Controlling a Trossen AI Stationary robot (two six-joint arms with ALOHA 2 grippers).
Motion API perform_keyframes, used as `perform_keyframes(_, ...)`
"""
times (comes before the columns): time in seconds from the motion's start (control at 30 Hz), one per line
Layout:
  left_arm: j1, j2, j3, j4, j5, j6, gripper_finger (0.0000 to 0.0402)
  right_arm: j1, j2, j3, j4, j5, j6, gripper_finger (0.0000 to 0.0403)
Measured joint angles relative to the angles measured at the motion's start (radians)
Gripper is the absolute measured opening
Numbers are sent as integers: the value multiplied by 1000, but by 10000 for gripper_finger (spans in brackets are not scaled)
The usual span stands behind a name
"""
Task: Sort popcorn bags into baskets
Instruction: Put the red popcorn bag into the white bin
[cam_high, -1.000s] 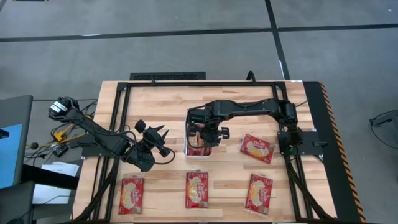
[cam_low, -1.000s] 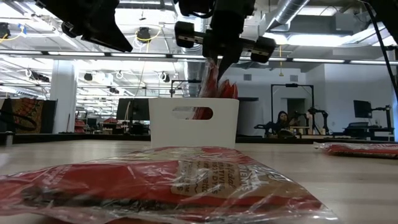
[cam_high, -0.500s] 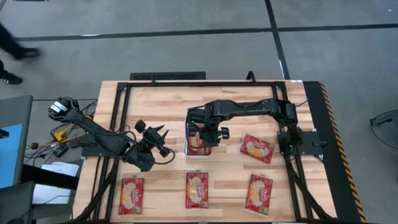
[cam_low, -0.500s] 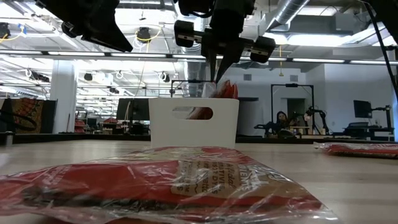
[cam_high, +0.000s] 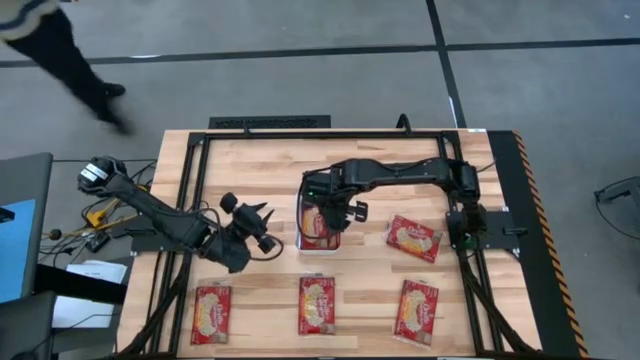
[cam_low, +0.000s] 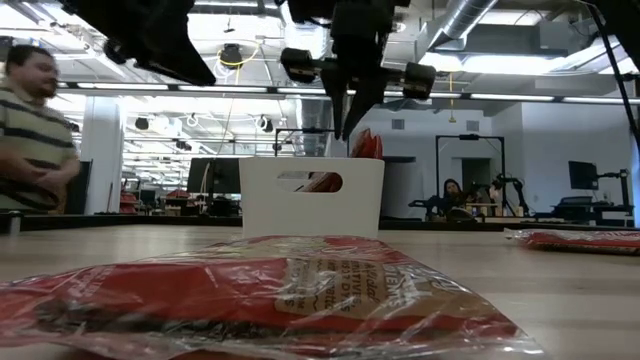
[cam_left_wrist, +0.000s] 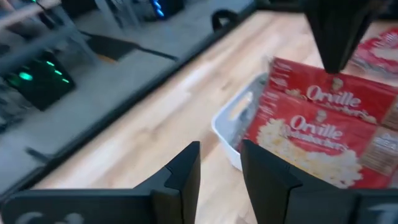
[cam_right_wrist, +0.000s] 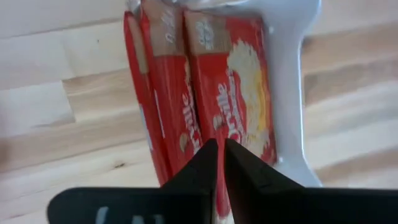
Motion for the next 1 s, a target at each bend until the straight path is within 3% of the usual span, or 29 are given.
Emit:
perform_keyframes(0.27,114,0,0,138,218,180,52,-20,-156,1,-3,-16,149,9)
perform_keyframes(0.37,163,0,0,160,343,223,25,-69,-225,-7,-43,-115,333,15)
perform_keyframes(0.47,214,0,0,166,469,225,5,-132,-315,-115,-40,-241,461,8)
perform_keyframes(0.7,281,0,0,172,633,260,2,-194,-579,-629,431,-270,736,6)
perform_keyframes(0.87,301,57,0,255,700,312,1,-173,-698,-953,902,-193,1076,9)
perform_keyframes(1.0,325,166,1,375,770,361,0,-117,-723,-1078,1085,-83,1243,21)
